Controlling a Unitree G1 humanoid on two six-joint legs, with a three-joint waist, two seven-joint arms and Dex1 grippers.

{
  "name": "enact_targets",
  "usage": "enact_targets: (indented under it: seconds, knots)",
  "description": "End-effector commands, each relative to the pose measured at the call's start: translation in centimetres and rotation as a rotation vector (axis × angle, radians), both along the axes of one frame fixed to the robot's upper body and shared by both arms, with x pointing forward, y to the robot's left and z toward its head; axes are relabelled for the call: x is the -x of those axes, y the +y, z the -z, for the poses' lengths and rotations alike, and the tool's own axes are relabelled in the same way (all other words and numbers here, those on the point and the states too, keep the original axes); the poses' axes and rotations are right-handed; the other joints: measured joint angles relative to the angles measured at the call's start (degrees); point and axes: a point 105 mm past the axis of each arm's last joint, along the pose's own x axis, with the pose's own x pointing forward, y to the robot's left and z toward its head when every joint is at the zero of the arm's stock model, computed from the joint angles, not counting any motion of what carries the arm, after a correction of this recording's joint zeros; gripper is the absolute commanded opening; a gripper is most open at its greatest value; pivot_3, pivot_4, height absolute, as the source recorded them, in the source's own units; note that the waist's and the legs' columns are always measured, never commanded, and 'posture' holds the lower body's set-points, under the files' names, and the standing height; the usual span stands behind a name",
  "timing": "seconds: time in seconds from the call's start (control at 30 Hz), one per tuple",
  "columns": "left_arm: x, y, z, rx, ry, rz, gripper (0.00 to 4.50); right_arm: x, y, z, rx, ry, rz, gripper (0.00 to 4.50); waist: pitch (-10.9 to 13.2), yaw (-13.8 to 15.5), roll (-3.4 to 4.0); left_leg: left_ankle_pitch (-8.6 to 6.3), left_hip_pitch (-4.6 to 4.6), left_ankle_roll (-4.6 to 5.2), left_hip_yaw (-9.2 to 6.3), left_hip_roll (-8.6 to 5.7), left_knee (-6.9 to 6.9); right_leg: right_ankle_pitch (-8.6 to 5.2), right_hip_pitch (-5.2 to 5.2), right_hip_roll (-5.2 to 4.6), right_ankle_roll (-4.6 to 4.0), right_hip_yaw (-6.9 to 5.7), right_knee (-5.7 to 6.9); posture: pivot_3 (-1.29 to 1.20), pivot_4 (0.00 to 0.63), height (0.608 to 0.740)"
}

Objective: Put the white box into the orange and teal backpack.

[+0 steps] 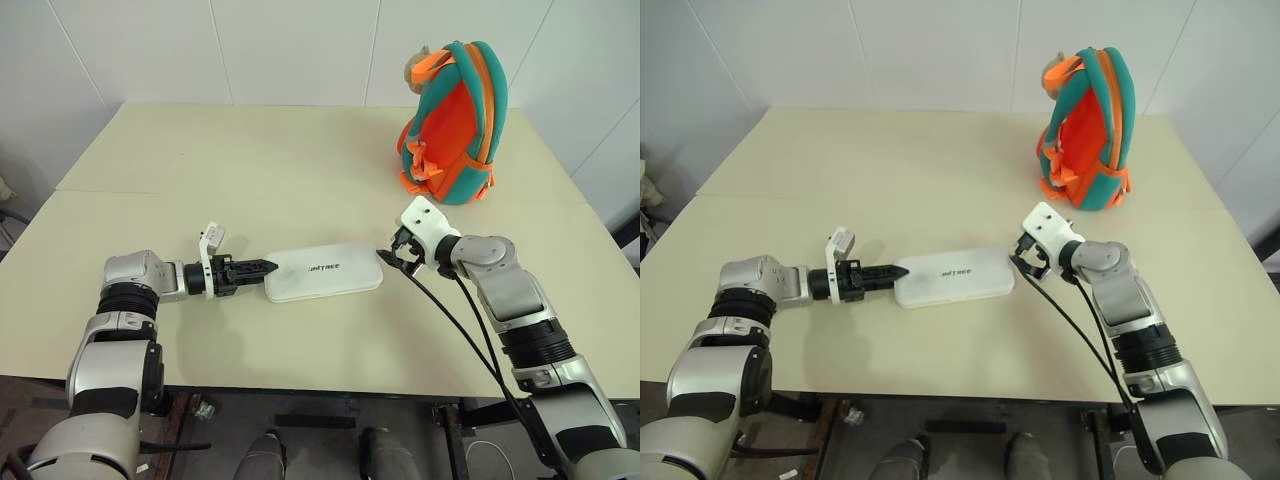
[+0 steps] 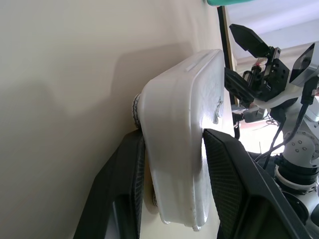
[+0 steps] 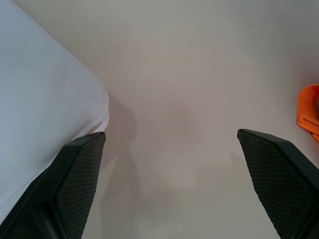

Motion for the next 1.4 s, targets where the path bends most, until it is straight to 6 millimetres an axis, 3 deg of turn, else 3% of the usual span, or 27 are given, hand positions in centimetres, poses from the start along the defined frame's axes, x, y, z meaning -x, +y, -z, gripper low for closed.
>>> enact_targets:
  seconds: [0.03, 0.27, 0.6, 0.87, 1.2, 1.4]
  knots:
    - [-0.3, -1.3, -0.2, -0.003, -0.025, 0.022, 1.5, 0.6, 2.3, -1.5, -0.035, -0.045, -0.082, 4.5, 0.0, 0.0, 0.0, 0.0, 0.0, 0.0, 0.0, 0.0, 0.0, 0.0, 0.0, 0.0, 0.0, 0.0, 0.0, 0.0, 0.15, 0.74]
    - [-0.2, -1.6, -3.1, 0.133, -0.077, 0.031, 1.38, 0.6, 1.7, -1.6, -0.04, -0.044, -0.061, 4.5, 0.0, -0.1, 0.0, 0.0, -0.01, 0.0, 0.0, 0.0, -0.02, 0.0, -0.01, 0.0, 0.0, 0.0, -0.01, 0.0, 0.15, 0.74]
    - [0.2, -1.4, -3.6, 0.162, -0.076, 0.024, 1.32, 0.7, 1.7, -1.9, -0.067, -0.046, -0.053, 4.5, 0.0, -0.2, 0.0, 0.0, -0.01, 0.0, 0.01, 0.0, -0.03, 0.0, -0.03, 0.0, 0.0, 0.0, -0.01, 0.0, 0.15, 0.74]
    - [0.5, -0.5, -5.3, 0.213, -0.125, 0.014, 1.24, 0.9, 1.0, -1.9, -0.072, -0.049, -0.027, 4.5, 0.0, -0.2, 0.0, 0.0, -0.03, -0.01, 0.02, 0.01, -0.1, 0.0, -0.09, 0.0, 0.0, 0.0, -0.03, 0.0, 0.15, 0.74]
    - [0.8, 1.0, -7.2, 0.283, -0.18, -0.032, 1.23, 0.5, -1.8, -3.1, -0.092, -0.085, 0.086, 4.5, 0.0, -0.2, 0.0, 0.01, -0.05, -0.01, 0.02, 0.01, -0.14, 0.0, -0.11, 0.0, 0.0, 0.01, -0.08, 0.0, 0.15, 0.74]
    - [1.0, 1.9, -8.6, 0.346, -0.22, -0.069, 1.23, -0.5, -4.9, -5.6, -0.202, -0.18, 0.256, 4.5, 0.0, -0.2, 0.0, 0.0, -0.06, -0.01, 0.02, 0.01, -0.17, 0.0, -0.11, 0.0, 0.0, 0.01, -0.11, 0.0, 0.15, 0.74]
